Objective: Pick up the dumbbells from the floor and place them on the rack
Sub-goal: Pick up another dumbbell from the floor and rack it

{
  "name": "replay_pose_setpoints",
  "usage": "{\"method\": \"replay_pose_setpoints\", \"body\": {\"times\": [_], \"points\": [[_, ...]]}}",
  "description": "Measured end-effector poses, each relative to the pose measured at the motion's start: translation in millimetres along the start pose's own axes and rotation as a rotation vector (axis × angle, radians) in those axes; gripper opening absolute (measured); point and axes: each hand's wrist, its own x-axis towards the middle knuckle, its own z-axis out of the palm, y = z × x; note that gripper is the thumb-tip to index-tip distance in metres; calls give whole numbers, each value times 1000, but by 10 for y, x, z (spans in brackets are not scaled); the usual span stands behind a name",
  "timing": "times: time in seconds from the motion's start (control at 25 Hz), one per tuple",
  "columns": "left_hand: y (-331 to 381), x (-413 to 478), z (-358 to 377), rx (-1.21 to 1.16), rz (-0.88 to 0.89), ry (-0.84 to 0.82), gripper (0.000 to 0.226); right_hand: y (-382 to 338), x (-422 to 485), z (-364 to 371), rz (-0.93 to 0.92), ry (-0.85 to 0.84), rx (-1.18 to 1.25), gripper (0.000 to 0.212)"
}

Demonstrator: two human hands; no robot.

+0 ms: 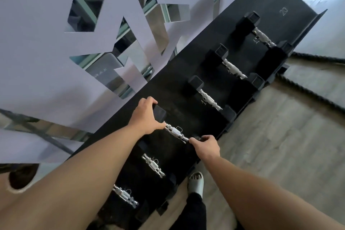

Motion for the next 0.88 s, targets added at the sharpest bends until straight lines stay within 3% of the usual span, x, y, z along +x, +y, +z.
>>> {"method": "replay_pose_setpoints", "body": {"times": [0.2, 0.28, 0.4, 0.52, 0.76, 0.88], "points": [[-269, 484, 207, -13, 16, -65, 90, -108, 136, 318, -50, 87, -172, 59], [-301, 572, 350, -31, 6, -101, 88, -51, 118, 339, -177, 76, -316, 57], [-366, 606, 562, -36, -13, -153, 85, 28, 132, 326, -367, -29, -671, 79], [-413, 631, 674, -23, 45, -167, 83, 28, 260, 375, -378, -187, -925, 104], [-241, 755, 720, 5, 132, -194, 84, -125, 562, 316, -353, -292, -984, 79], [-248, 740, 683, 28, 157, -221, 81, -41, 552, 259, -350, -344, -1048, 92]]}}
